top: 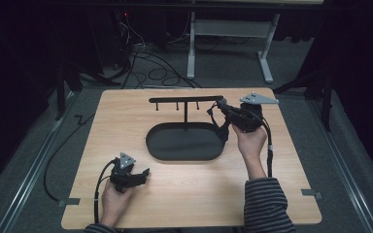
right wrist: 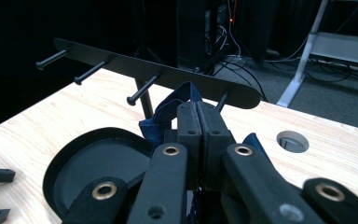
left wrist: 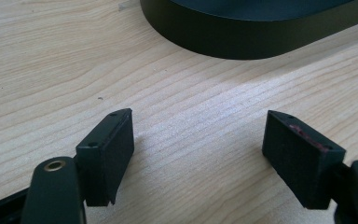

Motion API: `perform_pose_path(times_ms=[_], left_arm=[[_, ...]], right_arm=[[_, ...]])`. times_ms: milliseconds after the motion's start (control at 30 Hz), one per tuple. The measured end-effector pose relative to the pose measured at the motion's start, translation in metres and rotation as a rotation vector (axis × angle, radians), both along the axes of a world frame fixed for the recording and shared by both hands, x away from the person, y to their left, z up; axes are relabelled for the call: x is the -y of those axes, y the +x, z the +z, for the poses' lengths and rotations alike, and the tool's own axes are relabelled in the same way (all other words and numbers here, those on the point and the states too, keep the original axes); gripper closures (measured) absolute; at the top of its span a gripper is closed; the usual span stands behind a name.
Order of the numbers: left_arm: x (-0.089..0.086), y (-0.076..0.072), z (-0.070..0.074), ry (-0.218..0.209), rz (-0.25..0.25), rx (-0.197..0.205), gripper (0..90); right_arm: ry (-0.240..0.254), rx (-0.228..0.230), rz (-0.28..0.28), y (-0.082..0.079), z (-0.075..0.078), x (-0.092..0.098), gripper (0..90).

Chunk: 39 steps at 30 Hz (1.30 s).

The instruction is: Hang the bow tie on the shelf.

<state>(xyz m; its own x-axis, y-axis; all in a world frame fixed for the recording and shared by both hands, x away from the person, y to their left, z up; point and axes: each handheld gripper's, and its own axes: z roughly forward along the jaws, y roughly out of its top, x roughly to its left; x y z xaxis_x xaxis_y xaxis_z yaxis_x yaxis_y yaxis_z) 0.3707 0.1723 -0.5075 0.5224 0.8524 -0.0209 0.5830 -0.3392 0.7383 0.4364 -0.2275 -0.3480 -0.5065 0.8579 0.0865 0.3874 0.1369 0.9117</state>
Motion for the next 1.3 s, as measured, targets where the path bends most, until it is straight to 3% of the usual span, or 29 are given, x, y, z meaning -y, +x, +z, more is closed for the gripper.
perform_pose_path(times_ms=[700,900,1300], left_arm=[[0.0,0.0,0.0,-0.001,0.0,0.003,25.5],[0.0,0.0,0.0,-0.002,0.0,0.004,25.5],[0.0,0.0,0.0,-0.001,-0.001,0.004,25.4]], right_arm=[[-0.021,-0.031,-0.062,0.025,-0.011,0.002,89.6],[-0.042,-0.056,-0.067,0.029,-0.016,0.001,88.5],[-0.026,-0.065,-0.073,0.029,-0.016,0.005,83.3]])
